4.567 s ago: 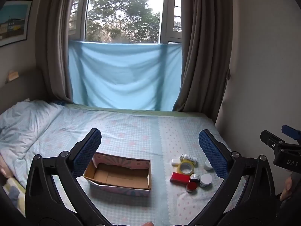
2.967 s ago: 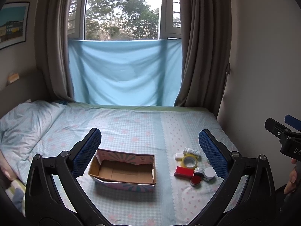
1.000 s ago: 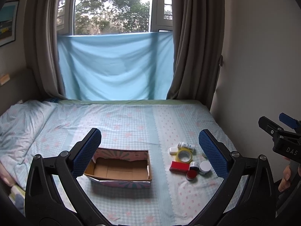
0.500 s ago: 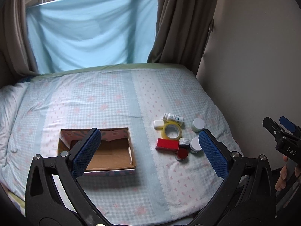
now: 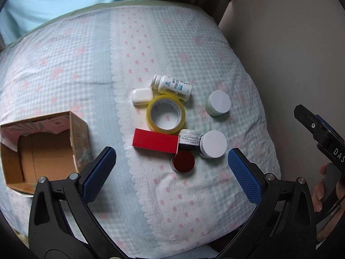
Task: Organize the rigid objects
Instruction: 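Grasp the yellow tape roll with the left gripper while the right grasps the white-lidded jar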
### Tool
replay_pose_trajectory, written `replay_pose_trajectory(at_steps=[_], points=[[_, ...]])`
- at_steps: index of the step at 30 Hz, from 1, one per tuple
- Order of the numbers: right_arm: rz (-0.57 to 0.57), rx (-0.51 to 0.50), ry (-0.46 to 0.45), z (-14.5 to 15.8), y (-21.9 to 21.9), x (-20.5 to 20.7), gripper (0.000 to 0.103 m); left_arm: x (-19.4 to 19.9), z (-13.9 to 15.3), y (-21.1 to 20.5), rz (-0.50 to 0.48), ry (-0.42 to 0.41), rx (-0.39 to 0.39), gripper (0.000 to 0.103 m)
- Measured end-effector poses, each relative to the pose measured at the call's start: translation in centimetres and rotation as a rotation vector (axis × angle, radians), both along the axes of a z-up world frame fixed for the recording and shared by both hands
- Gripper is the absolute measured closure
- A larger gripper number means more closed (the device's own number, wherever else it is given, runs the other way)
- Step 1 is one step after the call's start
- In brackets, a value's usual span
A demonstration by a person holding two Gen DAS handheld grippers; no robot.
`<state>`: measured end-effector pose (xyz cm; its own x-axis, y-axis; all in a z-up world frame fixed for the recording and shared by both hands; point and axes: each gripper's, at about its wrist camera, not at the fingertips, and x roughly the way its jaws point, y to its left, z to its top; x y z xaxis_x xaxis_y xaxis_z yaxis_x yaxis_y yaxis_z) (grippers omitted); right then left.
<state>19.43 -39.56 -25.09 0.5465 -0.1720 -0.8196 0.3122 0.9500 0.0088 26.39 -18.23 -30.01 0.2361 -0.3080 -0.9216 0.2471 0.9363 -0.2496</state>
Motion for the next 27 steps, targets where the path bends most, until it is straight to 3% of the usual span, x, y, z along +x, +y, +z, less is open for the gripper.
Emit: replay_pose_trajectory(at_steps=[8,14,19,24,27], points=[[0.044,0.061,0.108,-8.8,-1.9,7.2,0.000,4.7,-10.7,-4.8,0.021,0.155,0.059,0.000],[0.067,0.090,0.185,-15.3,-2.2,11.0,0.000,6.8,-16.7,-6.1,0.031,0.202,0.150,0.000],[0.070,0.106,0.250,-19.7,-2.2,12.8,0.005,7.7,-18.5,-7.2,0.010,0.173,0.210,0.001],[0.068,0.100,0.305,-22.0,-2.4,13.8,0.005,8.2,-20.2,-8.1,-0.001,0.175,0.256,0.001],[0.061,0.104,0.334,-23.2,-2.7,14.3,0.014,8.5,-21.0,-8.5,-0.007,0.172,0.272,0.001]])
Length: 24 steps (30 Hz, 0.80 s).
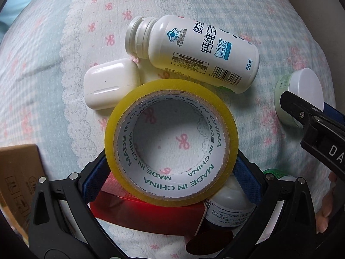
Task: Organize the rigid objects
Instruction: 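Grasp the yellow tape roll with the left gripper while the right grasps the white-lidded jar, then carry the tape roll and white-lidded jar over the cardboard box with both grippers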
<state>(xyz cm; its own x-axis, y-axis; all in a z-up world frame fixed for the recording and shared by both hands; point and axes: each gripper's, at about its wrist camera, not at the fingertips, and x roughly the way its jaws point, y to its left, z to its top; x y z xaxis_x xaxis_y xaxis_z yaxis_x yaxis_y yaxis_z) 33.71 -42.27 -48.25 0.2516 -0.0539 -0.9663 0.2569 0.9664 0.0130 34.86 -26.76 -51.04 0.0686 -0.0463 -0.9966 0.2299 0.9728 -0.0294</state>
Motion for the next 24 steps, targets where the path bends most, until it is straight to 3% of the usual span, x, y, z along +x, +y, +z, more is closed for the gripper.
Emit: replay_pose_trajectory(at_steps=[6,16,24], points=[[-0.006,0.019,0.031,-1.1,-0.3,0.4,0.035,1.1,-0.8,0.2,-0.004,0.020,-0.023,0.006],[-0.004,0.002,0.047,-1.6,0.5,1.8,0.036,1.6,-0.1,1.3,-0.002,0.007,-0.042,0.007],[-0.051,0.035,-0.011,1.8,-0.1,0.1,0.036,0.7,5.5,2.2,-0.018,-0.068,-0.068,0.007]])
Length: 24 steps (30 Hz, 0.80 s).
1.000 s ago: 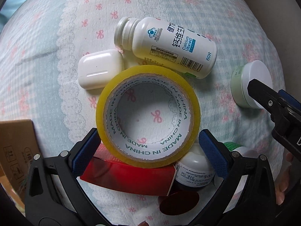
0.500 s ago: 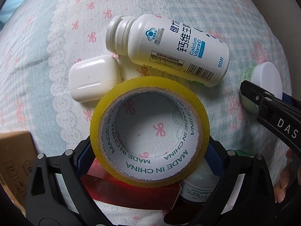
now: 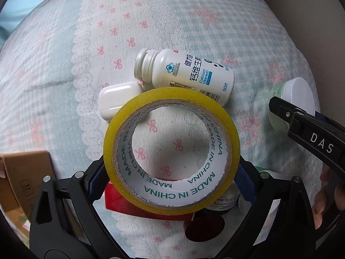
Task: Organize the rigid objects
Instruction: 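Carry the tape roll and white-lidded jar over the cardboard box with both grippers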
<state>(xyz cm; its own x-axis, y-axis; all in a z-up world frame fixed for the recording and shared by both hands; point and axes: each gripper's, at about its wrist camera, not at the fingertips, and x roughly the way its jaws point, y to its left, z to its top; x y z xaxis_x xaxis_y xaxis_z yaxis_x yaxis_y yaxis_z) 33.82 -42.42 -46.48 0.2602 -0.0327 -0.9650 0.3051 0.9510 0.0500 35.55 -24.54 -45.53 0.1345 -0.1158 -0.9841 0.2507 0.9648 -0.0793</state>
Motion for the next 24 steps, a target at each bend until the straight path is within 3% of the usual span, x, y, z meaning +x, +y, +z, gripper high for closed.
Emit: replay_pose_trajectory(at_steps=[5,11,18,24], points=[[0.000,-0.009,-0.073,5.4,0.4,-0.8,0.036,-1.0,6.0,1.1,0.015,-0.080,-0.050,0.007],[0.038,-0.046,-0.166,13.0,2.4,-3.6,0.036,-1.7,15.3,3.8,0.020,-0.177,-0.090,0.007],[0.132,-0.059,-0.234,21.5,8.3,-7.3,0.036,-4.3,26.0,11.7,0.042,-0.291,-0.125,0.007],[0.203,-0.057,-0.299,27.1,15.5,-9.2,0.036,-7.3,30.9,20.0,0.046,-0.346,-0.130,0.007]])
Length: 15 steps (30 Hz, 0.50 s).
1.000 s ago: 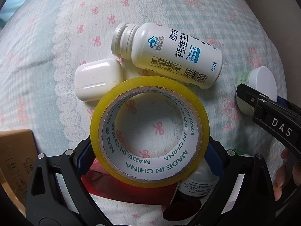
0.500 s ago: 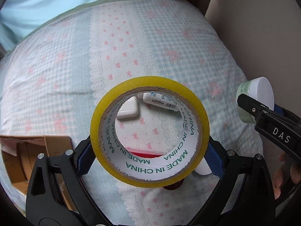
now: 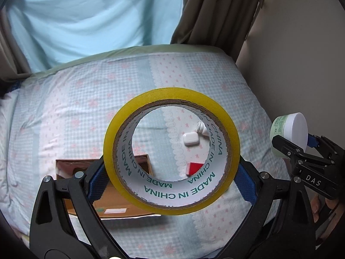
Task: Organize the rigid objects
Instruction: 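Carry the tape roll and white-lidded jar over the cardboard box with both grippers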
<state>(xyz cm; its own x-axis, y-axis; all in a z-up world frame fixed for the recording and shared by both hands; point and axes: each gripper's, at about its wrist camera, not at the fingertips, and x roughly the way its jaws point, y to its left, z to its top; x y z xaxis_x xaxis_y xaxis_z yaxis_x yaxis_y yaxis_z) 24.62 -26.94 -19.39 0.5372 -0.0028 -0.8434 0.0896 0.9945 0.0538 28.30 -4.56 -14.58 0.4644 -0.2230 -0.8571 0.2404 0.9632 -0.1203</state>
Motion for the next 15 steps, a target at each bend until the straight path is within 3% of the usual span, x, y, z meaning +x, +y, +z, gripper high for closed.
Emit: replay_pose_trajectory(at_steps=[7,15], points=[[0.053,0.080,-0.013,1.5,10.7,-1.2,0.036,-1.8,0.9,10.9,-0.020,0.005,0.030,0.007],[0.118,0.051,0.035,-0.9,22.1,-1.1,0.036,0.0,-4.4,20.9,-0.035,0.122,0.036,0.007]])
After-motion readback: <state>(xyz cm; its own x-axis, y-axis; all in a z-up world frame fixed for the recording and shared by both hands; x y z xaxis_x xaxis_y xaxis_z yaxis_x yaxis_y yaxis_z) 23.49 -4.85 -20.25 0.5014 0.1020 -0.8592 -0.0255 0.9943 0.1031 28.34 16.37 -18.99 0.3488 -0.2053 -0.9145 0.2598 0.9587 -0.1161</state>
